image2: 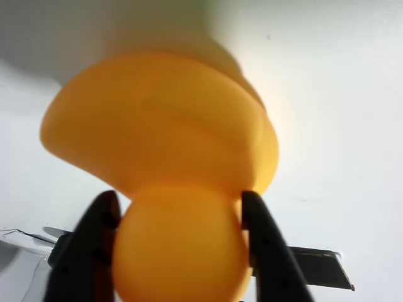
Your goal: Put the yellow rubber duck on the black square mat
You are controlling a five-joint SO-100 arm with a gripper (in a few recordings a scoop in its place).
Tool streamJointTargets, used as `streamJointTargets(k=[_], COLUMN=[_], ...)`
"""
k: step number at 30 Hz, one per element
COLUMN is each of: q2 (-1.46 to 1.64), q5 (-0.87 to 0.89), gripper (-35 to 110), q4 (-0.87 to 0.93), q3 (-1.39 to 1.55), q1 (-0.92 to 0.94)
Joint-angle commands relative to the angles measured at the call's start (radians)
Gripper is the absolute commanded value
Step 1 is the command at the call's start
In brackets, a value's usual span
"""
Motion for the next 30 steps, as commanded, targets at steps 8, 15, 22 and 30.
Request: streamJointTargets(k=[8,15,22,30], q2=[0.080,0.285,0.440,0.443], q5=[-0.015,-0.014,-0.015,-0.017], gripper=[12,12,12,12], q4=[0.015,0.017,0.020,0.017], q3=[-0.034,-0.029,-0.021,-0.035], q1=[-0.026,-0.037,-0.072,-0.359])
